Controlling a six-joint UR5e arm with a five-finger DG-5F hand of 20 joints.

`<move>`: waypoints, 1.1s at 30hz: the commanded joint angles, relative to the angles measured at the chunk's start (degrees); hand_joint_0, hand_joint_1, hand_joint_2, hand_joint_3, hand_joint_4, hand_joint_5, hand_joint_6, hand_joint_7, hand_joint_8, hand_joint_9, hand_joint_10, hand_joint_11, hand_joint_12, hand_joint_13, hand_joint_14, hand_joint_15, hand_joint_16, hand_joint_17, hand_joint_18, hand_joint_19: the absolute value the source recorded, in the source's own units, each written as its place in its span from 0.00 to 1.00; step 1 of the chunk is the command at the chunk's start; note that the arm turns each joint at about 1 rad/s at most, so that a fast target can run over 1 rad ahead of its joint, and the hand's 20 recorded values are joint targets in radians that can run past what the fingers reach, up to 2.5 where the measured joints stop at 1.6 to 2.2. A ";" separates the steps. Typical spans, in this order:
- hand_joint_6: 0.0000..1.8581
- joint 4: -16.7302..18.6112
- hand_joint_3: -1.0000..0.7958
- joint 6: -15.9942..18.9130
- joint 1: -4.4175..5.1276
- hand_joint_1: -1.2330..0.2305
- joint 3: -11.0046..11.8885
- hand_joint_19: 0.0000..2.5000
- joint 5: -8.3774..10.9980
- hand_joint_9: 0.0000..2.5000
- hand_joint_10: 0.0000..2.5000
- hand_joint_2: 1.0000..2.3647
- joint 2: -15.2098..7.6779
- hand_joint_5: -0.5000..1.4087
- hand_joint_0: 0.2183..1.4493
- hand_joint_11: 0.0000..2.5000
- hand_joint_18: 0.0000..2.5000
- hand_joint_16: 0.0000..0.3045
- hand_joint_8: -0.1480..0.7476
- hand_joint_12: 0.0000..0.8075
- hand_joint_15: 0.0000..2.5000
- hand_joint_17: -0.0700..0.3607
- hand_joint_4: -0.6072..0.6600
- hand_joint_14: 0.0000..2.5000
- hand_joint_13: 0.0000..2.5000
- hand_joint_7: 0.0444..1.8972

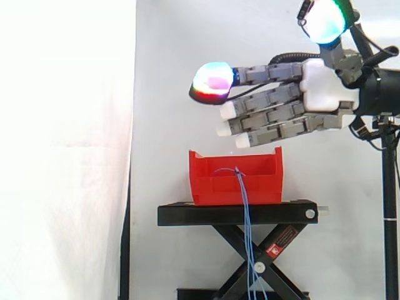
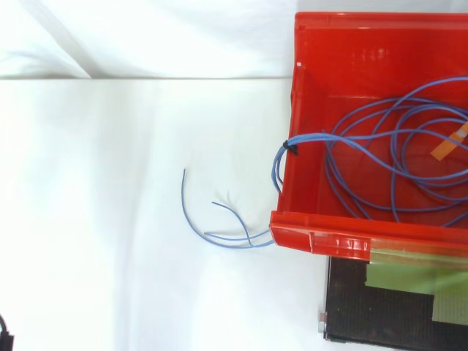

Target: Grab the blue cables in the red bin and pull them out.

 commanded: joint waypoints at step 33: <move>0.01 -0.82 0.04 -52.62 -1.97 0.27 6.75 0.03 -9.30 0.24 0.00 0.00 -13.37 0.54 0.45 0.11 0.02 0.16 0.48 0.42 0.04 0.42 0.72 0.00 0.10 0.26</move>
